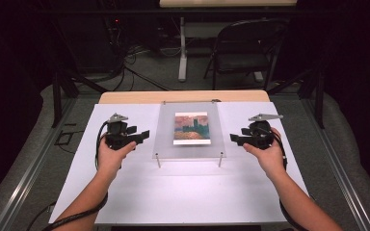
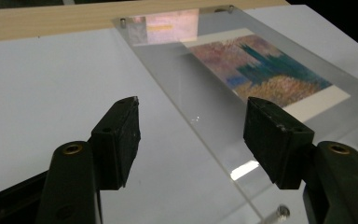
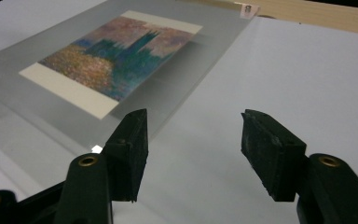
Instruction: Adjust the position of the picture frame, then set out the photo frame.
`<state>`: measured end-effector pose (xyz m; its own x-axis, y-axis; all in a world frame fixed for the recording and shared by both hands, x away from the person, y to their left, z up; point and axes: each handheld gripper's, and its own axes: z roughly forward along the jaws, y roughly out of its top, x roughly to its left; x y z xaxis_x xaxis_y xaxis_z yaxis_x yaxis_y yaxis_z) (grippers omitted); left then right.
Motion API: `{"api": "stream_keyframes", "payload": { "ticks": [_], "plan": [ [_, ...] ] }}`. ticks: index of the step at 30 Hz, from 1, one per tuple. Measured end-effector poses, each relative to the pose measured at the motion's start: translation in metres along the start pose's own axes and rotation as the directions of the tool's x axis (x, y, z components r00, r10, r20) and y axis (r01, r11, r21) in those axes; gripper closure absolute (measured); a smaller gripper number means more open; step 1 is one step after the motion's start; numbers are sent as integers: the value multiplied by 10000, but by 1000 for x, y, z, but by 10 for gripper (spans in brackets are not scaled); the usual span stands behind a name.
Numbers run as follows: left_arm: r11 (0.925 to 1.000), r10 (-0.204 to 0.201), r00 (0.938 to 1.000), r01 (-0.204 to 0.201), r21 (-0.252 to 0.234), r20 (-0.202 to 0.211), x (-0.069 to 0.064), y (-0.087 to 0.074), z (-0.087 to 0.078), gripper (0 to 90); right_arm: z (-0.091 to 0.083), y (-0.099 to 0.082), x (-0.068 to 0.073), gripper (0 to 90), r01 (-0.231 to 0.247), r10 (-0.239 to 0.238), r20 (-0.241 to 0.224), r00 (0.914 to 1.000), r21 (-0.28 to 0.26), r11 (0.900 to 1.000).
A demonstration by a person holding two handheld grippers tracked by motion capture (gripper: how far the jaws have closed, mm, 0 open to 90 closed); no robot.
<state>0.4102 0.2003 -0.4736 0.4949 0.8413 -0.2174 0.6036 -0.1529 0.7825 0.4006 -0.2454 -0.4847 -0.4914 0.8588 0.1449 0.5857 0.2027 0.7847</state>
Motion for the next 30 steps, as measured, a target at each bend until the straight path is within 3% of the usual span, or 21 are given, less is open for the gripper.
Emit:
{"api": "stream_keyframes", "payload": {
  "ticks": [6,8,10,14,15,19,23,30],
  "plan": [
    [9998,-2,9999,5,221,-159,4,25,17,359,20,24,-2,409,82,-82,162,9998,29,10000],
    [9994,27,9997,-18,337,-245,6,30,23,358,28,32,-5,409,-38,37,324,9995,35,10000],
    [9994,-216,9997,219,254,-122,7,33,30,363,36,38,-8,409,-257,255,470,9986,39,9997],
    [9980,-423,9990,429,458,-137,10,35,47,366,52,47,-11,409,-632,625,370,9974,185,9978],
    [9978,-429,9988,440,490,-233,10,35,52,366,55,49,-12,409,-683,674,360,9971,221,9974],
    [9951,-765,9971,763,621,4,9,39,66,365,67,55,-13,408,-851,846,205,9962,261,9960],
    [9926,-888,9960,874,846,128,9,42,80,364,75,58,-14,400,-756,750,208,9970,292,9967],
    [9883,-1098,9939,1101,1051,-84,12,42,98,364,87,55,-15,394,-836,828,197,9964,456,9955]
  ]
}}
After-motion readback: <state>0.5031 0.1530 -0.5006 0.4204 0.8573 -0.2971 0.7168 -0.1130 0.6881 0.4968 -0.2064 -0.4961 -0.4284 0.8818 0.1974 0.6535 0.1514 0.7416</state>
